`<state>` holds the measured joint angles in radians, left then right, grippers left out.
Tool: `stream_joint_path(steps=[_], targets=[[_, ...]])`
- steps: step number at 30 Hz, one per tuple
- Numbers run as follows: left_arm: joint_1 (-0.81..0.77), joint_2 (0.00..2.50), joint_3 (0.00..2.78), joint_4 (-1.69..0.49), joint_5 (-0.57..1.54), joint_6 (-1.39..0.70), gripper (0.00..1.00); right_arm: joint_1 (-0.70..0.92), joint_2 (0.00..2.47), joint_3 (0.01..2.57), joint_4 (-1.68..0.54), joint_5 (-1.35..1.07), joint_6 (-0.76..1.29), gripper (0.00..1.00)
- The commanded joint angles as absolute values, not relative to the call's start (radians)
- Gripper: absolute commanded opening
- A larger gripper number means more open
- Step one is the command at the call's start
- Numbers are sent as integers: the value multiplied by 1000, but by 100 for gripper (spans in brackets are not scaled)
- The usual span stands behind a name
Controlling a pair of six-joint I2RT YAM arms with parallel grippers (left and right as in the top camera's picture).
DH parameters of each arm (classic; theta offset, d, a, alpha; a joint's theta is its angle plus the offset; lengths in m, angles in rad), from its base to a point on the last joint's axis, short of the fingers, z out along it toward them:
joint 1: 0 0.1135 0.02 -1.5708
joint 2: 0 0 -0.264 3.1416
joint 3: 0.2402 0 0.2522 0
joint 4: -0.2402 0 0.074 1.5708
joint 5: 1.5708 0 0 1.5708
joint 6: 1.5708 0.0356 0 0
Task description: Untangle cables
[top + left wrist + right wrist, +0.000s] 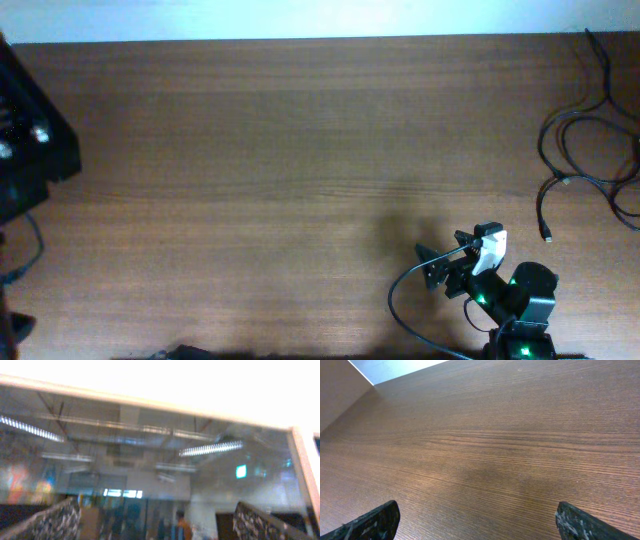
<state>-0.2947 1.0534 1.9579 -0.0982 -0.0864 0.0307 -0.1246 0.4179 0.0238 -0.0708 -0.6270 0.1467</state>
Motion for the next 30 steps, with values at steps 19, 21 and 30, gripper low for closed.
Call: stream_joint_path(steps=[19,21,30], targets=[[-141,154,144,1028,-191,-15,99,-125,414,16,-71,-622,147,99],[-108,93,90,1029,-176,-16,99,-125,414,16,-71,-622,147,99],[-75,5,8,661,-154,-15,99,-125,414,16,-71,-622,147,99]])
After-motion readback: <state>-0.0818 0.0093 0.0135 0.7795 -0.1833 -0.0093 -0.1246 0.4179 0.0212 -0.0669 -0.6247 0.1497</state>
